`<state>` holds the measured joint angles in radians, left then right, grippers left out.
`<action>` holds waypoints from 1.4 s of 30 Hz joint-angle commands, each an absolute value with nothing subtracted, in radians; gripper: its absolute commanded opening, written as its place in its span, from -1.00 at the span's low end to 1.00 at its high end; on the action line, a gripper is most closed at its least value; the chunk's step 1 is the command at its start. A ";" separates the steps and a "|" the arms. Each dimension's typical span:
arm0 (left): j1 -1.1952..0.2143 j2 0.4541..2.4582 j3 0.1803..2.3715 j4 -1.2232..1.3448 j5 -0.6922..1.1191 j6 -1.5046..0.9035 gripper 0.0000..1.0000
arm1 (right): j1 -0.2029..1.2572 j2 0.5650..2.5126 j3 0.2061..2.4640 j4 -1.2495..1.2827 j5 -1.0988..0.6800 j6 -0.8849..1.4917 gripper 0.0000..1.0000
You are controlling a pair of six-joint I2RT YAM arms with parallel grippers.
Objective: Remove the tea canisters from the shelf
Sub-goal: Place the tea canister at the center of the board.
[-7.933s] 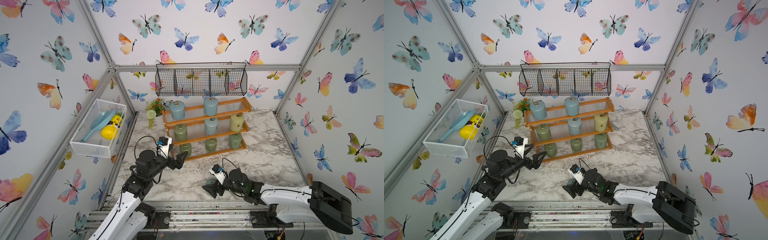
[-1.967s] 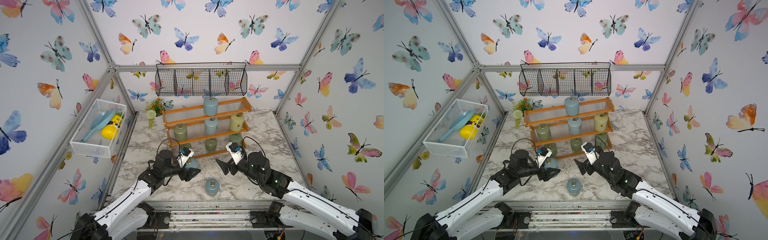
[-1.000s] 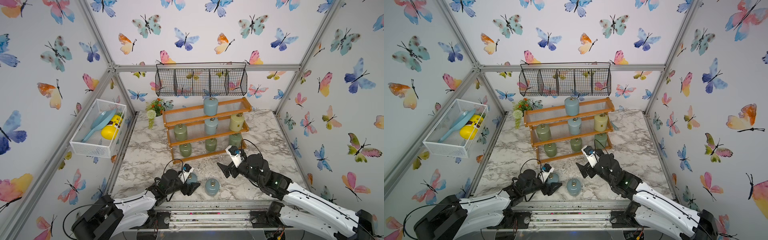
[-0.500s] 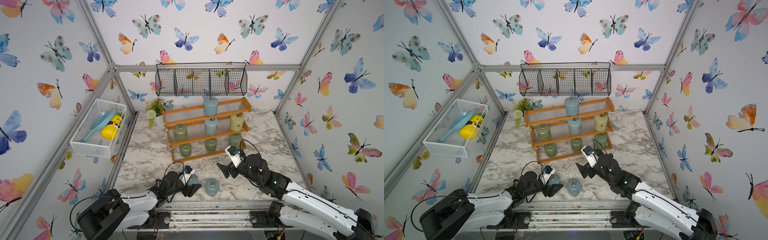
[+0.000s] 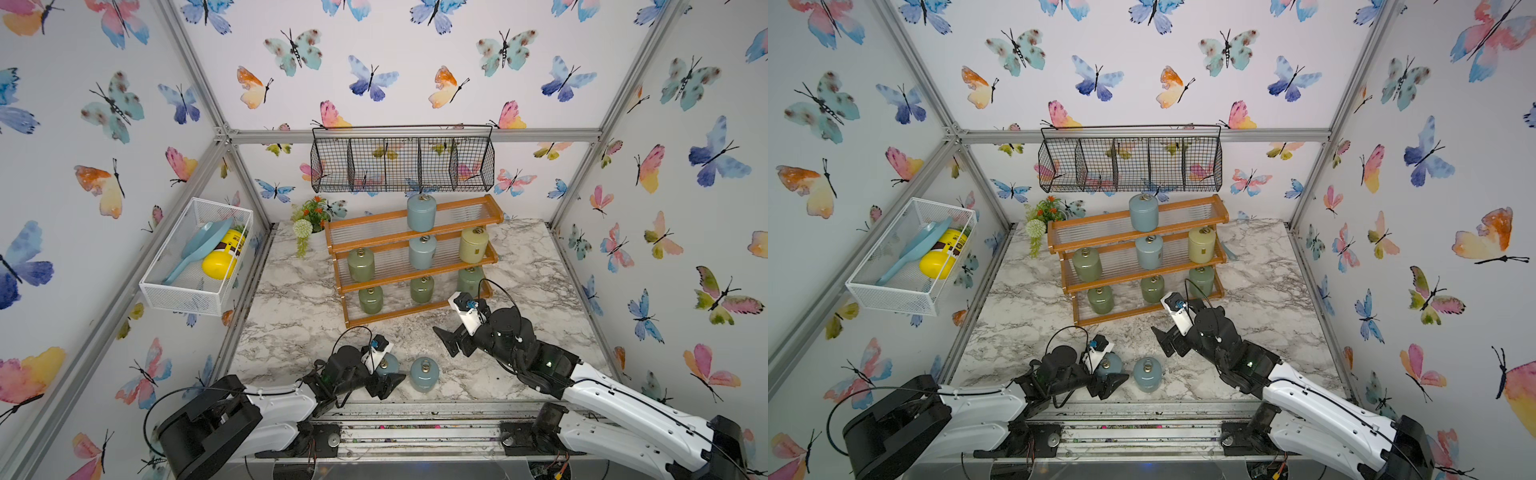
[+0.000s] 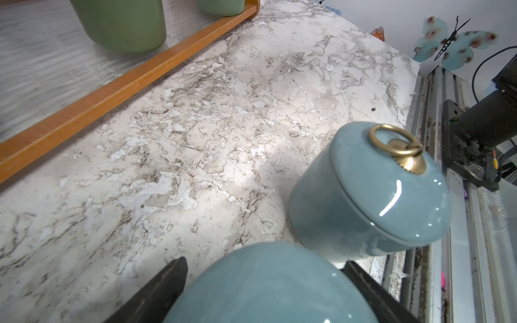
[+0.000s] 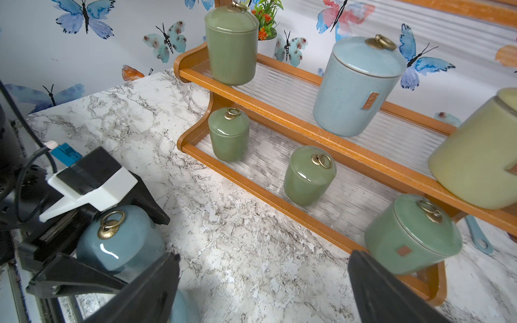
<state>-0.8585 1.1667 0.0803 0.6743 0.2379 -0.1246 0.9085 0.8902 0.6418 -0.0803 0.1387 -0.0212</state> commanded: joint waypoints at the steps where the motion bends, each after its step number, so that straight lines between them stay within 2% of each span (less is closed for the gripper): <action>1: -0.879 1.135 0.079 0.640 0.203 -0.135 0.79 | 0.905 0.891 0.646 -0.085 0.135 -0.033 0.99; 15: -0.922 1.045 0.057 0.581 0.156 -0.167 0.93 | 0.905 0.872 0.630 -0.091 0.136 -0.028 0.99; 35: -0.948 1.086 0.081 0.615 0.177 -0.190 1.00 | 0.905 0.830 0.614 -0.108 0.138 -0.008 0.99; 42: -0.948 1.093 0.102 0.600 0.153 -0.186 0.97 | 0.905 0.815 0.619 -0.127 0.151 -0.006 0.99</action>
<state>-0.9405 1.0958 0.0761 0.5941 0.1600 -0.1833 0.9085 0.8295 0.6308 -0.0994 0.1387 -0.0158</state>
